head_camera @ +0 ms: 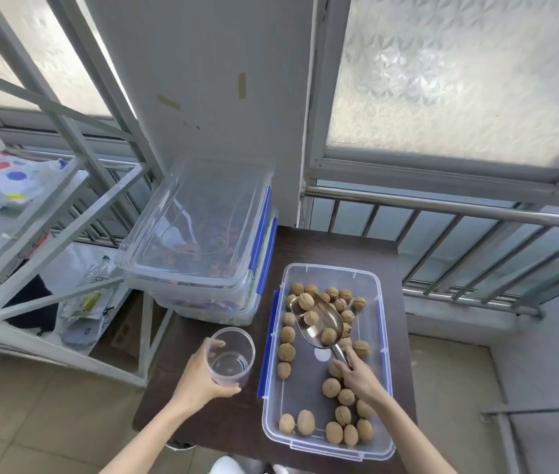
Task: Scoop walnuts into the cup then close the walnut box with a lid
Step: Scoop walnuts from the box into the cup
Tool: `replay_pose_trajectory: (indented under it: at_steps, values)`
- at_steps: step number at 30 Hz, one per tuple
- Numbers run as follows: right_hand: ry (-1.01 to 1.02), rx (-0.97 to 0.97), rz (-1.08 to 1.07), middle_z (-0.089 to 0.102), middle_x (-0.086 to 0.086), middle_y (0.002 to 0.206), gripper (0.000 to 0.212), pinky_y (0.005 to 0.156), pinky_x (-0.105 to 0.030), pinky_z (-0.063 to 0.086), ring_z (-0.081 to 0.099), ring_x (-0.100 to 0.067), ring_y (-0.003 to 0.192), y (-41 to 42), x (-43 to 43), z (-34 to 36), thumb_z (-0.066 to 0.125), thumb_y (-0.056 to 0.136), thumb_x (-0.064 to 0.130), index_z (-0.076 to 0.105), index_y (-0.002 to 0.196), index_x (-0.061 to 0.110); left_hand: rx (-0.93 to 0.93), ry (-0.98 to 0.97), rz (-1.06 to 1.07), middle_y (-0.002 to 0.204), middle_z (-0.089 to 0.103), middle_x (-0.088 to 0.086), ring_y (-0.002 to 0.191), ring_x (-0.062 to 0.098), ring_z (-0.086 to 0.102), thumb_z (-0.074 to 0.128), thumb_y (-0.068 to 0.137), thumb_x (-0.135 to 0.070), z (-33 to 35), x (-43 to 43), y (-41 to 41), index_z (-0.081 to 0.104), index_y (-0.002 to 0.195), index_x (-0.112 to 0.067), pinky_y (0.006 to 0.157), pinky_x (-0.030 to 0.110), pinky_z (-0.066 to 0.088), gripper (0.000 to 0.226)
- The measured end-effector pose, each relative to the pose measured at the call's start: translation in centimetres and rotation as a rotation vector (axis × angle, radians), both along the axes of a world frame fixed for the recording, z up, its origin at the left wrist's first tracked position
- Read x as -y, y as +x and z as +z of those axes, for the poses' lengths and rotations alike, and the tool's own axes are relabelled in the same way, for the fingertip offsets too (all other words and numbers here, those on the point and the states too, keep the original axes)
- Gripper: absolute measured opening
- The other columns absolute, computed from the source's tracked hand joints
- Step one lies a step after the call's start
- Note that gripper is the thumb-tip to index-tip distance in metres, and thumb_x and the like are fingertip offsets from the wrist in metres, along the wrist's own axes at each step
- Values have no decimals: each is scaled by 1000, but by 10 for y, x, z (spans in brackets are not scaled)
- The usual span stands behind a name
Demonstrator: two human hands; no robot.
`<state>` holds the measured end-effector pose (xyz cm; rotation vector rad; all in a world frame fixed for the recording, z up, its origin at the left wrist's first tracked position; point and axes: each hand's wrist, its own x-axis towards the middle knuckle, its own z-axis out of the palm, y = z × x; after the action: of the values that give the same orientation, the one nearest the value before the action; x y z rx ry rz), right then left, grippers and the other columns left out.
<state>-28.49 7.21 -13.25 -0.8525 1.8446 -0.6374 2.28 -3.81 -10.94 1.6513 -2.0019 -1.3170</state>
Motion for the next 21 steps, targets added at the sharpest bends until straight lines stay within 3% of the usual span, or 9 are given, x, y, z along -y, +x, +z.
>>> replay_pose_trajectory:
  at_steps: [2, 5, 9, 14, 18, 21]
  values:
    - [-21, -12, 42, 58, 8, 88, 24, 70, -21, 38, 51, -4, 71, -7, -3, 12, 49, 95, 23, 51, 120, 24, 21, -12, -40, 112, 58, -14, 108, 12, 56, 87, 37, -39, 6, 6, -11, 49, 108, -32, 90, 34, 48, 81]
    - [-51, -87, 179, 52, 8, 78, 5, 65, -20, 36, 48, -7, 69, -23, -6, 35, 50, 95, 23, 51, 96, 28, 54, -45, -110, 105, 56, -20, 102, 7, 56, 89, 40, -34, 17, 14, -28, 46, 107, -31, 85, 27, 45, 80]
    - [-28, -130, 335, 43, 10, 65, 15, 54, -14, 33, 38, 1, 51, -42, -8, 79, 51, 95, 25, 43, 82, 23, 128, -40, -145, 113, 59, -12, 105, 11, 57, 84, 38, -41, 24, 25, -43, 46, 114, -30, 86, 34, 50, 86]
    - [26, -204, 539, 45, 11, 68, 15, 61, -18, 33, 38, -2, 61, -50, -10, 129, 51, 94, 31, 43, 82, 32, 214, -66, -198, 112, 60, -14, 106, 16, 57, 78, 37, -49, 25, 30, -53, 38, 114, -40, 80, 44, 56, 88]
    - [87, -411, 738, 49, 10, 70, 27, 60, -21, 35, 45, -10, 65, -41, 2, 167, 50, 94, 36, 37, 72, 45, 247, -119, -238, 128, 53, -11, 119, 21, 46, 84, 47, -39, 27, 26, -58, 35, 127, -34, 82, 43, 53, 94]
    - [125, -588, 814, 55, -2, 83, 7, 68, -32, 38, 50, -24, 77, -25, 16, 191, 49, 93, 30, 54, 88, 31, 293, -168, -250, 128, 52, -7, 118, 24, 46, 86, 49, -37, 25, 23, -60, 39, 120, -29, 75, 40, 50, 85]
